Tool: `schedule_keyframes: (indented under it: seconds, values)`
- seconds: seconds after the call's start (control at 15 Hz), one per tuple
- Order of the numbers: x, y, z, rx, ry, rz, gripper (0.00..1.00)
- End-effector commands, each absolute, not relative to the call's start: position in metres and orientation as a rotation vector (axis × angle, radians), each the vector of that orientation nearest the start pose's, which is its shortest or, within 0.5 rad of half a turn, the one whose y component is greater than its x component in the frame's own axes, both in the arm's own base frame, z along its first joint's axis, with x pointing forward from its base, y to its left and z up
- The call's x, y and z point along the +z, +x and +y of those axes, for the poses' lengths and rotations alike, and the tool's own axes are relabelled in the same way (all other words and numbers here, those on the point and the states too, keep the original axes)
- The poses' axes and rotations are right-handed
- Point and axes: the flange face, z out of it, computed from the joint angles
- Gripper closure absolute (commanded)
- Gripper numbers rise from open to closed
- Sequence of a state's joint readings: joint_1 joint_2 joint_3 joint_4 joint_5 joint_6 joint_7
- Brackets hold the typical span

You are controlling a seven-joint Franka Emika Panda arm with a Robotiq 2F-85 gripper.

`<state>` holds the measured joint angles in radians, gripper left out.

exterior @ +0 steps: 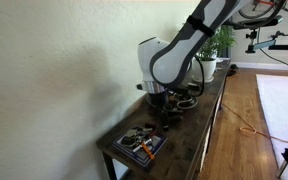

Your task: Pick up the remote from the table and place it on the tray on the right side of the table

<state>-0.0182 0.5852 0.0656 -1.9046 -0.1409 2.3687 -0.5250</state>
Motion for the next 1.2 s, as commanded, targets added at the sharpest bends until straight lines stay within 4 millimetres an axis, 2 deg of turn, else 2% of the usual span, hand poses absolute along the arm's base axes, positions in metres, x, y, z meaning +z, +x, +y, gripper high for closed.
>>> schedule_keyframes:
  seconds: [0.0, 0.4, 1.13]
  values:
    - [0.180, 0.620, 0.024, 0.250, -2.968, -1.112, 0.00]
    - [0.182, 0.616, 0.019, 0.281, -2.975, -1.147, 0.00]
    - [0.167, 0.600, 0.001, 0.362, -2.970, -1.123, 0.00]
